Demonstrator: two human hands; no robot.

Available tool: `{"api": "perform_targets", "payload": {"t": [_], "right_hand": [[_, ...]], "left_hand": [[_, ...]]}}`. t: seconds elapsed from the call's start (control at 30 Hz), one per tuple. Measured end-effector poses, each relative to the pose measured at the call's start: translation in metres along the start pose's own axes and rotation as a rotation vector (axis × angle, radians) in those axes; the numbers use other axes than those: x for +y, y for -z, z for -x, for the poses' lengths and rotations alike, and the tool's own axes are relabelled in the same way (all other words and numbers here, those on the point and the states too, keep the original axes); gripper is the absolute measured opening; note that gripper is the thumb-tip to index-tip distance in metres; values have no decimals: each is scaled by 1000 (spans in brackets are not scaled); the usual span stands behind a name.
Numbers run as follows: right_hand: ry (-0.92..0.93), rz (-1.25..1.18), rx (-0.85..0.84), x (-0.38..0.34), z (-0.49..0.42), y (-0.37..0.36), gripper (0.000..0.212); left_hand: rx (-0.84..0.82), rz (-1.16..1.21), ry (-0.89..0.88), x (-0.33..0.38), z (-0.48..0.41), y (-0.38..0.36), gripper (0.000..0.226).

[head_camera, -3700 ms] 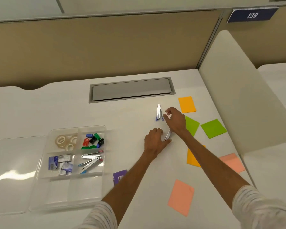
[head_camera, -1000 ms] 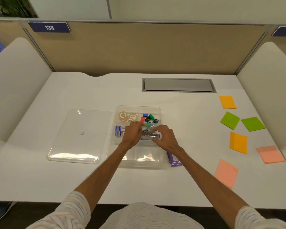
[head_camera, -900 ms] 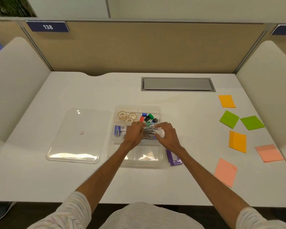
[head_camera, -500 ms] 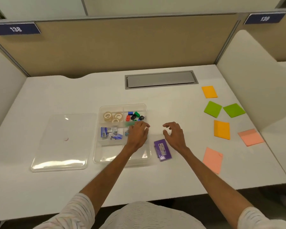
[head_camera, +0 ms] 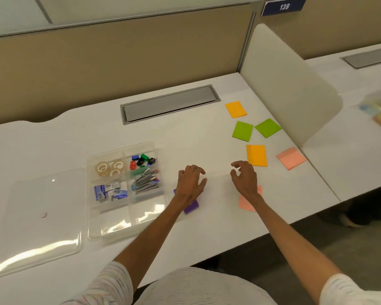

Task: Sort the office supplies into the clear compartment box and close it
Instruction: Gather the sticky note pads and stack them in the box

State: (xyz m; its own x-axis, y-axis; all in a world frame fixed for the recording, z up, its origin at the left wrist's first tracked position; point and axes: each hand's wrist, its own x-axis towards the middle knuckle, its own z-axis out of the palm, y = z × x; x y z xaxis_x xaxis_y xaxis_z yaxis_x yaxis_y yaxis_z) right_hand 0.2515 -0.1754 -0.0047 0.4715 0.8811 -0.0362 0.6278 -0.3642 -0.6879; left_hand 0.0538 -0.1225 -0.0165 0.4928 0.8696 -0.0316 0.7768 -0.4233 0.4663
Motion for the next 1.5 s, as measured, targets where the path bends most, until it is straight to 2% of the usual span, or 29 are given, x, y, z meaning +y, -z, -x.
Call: {"api": "perform_targets", "payload": {"t": [0.23,0.47,0.67,0.87,1.0,1.2,1.4,1.5], "right_hand": [[-148,56,41,47,-21,48,27],[-183,118,-77,72,-53,72,49],[-137,182,-182,83,-81,77,58],[-153,277,-359,89,-96,77,90],[-129,335,-459,90,-108,78,103],[-79,447,-623,79,-130,78,104],[-46,534,-611,70,-133,76,112],[-56,563,-593,72,-122,73,120]], "left_hand": [[-153,28,-68,59,-19,-36,46],[-373,2,-69,102,-34,-66,84],[-445,-107,-92,111,-38,-83,100],[-458,-124,-67,113,-42,-90,94],[-447,-77,-7,116,-46,-88,94],[-441,-103,74,123,-53,-82,88],[-469,-56,161,118,-52,-79,91],[-468,-71,172,114,-52,-78,84]]}}
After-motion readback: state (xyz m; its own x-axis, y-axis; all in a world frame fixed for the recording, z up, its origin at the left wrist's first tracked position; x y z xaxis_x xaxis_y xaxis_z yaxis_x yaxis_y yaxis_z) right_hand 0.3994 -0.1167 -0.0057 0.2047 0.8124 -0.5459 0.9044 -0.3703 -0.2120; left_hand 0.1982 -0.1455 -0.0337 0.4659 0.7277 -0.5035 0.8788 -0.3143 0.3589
